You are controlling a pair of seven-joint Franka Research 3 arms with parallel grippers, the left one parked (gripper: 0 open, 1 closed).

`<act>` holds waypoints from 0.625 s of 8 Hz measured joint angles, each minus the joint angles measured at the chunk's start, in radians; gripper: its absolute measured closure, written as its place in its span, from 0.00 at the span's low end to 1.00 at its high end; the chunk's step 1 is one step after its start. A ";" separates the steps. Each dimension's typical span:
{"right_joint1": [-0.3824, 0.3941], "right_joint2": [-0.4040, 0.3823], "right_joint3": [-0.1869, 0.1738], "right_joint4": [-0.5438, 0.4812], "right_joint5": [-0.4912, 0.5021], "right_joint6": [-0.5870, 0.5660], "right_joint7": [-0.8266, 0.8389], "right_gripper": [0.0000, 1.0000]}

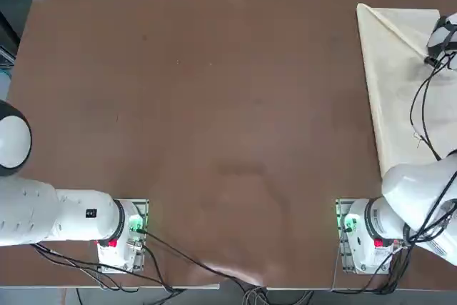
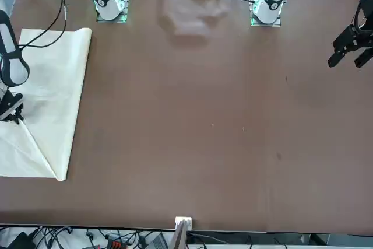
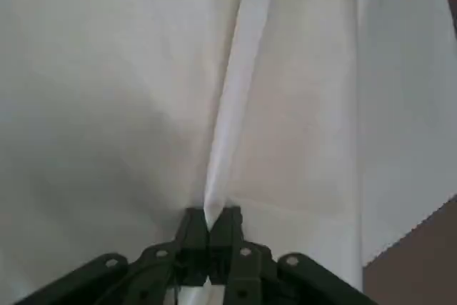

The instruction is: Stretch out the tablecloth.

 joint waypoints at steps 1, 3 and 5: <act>0.000 -0.003 0.010 0.001 0.000 -0.019 0.023 0.98; 0.002 -0.020 0.058 0.003 0.000 -0.122 0.084 0.98; 0.006 -0.028 0.113 0.003 0.000 -0.199 0.140 0.98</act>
